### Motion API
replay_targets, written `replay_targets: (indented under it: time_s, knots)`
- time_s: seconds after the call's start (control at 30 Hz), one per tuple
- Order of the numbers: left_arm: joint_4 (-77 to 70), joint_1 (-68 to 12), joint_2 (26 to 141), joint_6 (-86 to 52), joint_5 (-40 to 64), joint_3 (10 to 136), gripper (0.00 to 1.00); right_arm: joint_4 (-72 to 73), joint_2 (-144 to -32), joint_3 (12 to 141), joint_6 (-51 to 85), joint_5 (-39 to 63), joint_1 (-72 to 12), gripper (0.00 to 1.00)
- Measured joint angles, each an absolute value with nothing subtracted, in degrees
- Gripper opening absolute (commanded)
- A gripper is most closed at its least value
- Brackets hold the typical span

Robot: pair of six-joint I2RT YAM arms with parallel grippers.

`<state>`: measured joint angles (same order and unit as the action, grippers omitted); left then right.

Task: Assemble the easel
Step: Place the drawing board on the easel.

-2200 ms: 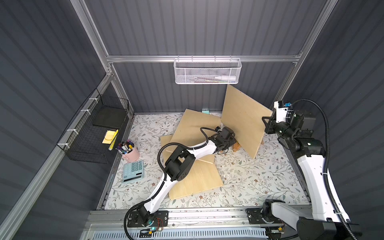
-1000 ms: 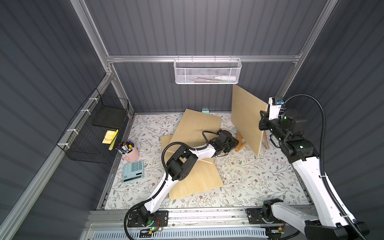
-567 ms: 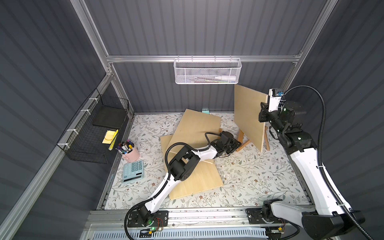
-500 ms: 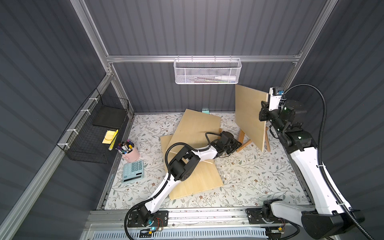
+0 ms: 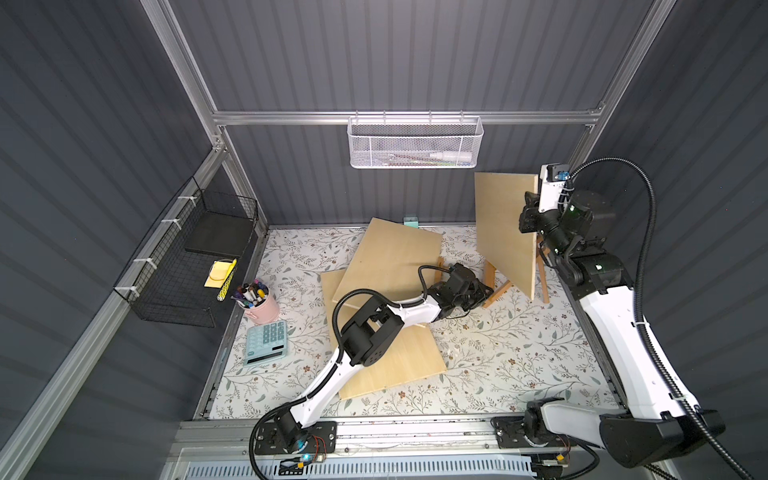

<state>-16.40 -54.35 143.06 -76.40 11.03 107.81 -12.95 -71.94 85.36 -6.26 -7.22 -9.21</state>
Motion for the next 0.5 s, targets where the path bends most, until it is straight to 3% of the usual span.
replay_targets:
  time_s: [0.1,0.5]
  knots:
    - [-17.2,-54.3,143.0,-77.7,11.0,107.5,0.0,-11.7,-73.7,86.3,-7.0,-7.7,-9.2,0.0]
    - [-16.9,-54.8,142.5,-78.3,8.8,107.0,0.0,-8.9,-76.6,88.2,-8.3,-9.6,-9.2,0.0]
